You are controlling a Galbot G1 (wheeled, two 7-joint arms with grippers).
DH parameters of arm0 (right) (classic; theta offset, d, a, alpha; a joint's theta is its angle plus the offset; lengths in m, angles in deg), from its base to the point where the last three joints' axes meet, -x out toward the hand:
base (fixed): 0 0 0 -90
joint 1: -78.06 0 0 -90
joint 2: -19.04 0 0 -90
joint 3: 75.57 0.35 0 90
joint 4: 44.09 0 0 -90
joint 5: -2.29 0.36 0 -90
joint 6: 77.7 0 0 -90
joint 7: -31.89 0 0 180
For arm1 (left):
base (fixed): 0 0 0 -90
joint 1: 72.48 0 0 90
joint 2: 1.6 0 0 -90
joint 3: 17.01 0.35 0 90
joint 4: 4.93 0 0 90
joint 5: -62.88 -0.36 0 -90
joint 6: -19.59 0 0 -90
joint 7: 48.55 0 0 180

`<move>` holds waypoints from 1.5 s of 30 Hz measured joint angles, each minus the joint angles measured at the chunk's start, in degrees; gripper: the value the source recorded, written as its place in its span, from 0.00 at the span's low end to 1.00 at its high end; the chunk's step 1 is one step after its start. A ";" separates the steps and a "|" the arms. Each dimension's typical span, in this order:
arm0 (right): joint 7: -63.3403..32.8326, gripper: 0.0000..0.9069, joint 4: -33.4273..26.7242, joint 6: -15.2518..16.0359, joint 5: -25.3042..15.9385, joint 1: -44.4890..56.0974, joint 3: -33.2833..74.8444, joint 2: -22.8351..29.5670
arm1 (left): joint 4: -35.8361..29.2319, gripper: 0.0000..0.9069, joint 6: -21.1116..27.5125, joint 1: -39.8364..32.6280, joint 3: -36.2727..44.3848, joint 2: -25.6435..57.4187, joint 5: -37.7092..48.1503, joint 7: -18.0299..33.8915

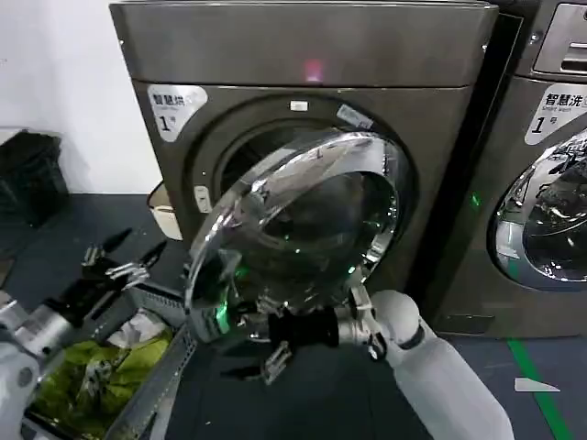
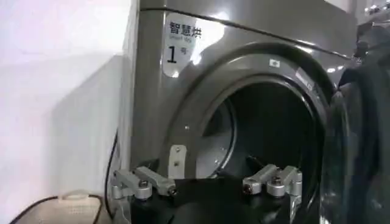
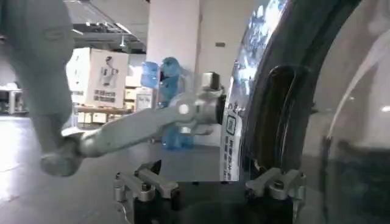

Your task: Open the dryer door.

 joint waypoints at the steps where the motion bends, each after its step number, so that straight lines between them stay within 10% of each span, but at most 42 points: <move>1: 0.82 1.00 0.04 -0.13 -0.03 0.54 0.37 -0.19 | 0.21 1.00 0.00 -0.43 0.40 0.14 0.06 0.01; 23: 11.65 1.00 -2.26 -1.08 -2.02 7.99 12.03 -5.38 | 8.39 1.00 -3.45 -11.39 21.66 7.10 4.31 -3.00; 45: 6.87 1.00 7.82 -2.71 -1.14 26.66 53.20 -5.77 | 7.07 1.00 -3.71 -13.86 34.74 4.97 1.92 -7.47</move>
